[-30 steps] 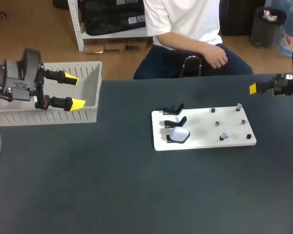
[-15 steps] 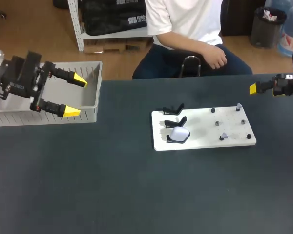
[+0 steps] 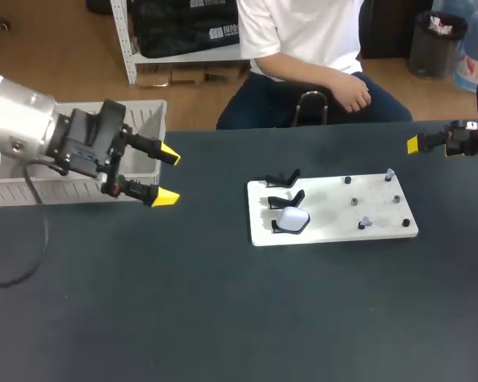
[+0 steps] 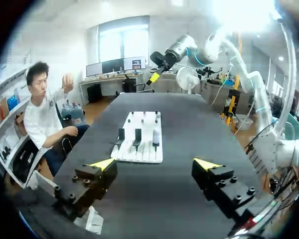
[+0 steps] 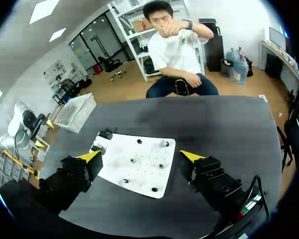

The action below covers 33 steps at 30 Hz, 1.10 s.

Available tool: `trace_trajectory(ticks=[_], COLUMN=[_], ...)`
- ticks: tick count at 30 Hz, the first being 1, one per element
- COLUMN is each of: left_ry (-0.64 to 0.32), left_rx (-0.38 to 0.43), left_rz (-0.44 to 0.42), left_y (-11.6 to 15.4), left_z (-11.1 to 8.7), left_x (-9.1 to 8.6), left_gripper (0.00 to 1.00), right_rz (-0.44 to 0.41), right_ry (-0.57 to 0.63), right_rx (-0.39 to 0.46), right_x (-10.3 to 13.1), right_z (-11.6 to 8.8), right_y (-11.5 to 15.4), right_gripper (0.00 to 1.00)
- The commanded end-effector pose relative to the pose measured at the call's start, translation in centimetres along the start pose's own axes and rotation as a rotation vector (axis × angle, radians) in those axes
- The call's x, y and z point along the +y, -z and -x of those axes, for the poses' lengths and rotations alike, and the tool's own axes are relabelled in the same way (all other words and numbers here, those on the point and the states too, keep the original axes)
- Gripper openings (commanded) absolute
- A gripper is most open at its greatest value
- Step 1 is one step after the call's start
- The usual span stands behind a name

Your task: Pick up each earbud case from the left stands, insert the matching earbuds, close the lid, and place the case in the box.

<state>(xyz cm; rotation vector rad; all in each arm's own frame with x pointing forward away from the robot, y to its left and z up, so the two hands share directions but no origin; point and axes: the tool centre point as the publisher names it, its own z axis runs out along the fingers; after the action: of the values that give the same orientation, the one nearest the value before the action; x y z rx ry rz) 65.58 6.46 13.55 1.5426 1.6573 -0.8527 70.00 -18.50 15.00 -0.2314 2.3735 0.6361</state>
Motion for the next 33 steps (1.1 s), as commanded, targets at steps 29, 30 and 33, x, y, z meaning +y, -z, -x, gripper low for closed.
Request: trace_trajectory(ticks=[29,30,33], left_ry=[0.069,0.064,0.059], left_rx=[-0.042,-0.05,-0.036], left_rz=[0.053,0.021,0.005], left_y=[-7.3,-7.9,-9.2], left_z=[-0.6,-0.6,-0.3], left_x=[0.1,0.1,0.1], left_gripper=[1.0,1.0,1.0], right_rz=[0.0,0.0,0.0], right_ry=[0.0,0.0,0.0], right_rx=[0.0,0.0,0.0], right_x=[0.0,0.0,0.0], right_z=[0.0,0.0,0.0], right_y=[0.0,0.0,0.0], right_gripper=[1.0,1.0,1.0])
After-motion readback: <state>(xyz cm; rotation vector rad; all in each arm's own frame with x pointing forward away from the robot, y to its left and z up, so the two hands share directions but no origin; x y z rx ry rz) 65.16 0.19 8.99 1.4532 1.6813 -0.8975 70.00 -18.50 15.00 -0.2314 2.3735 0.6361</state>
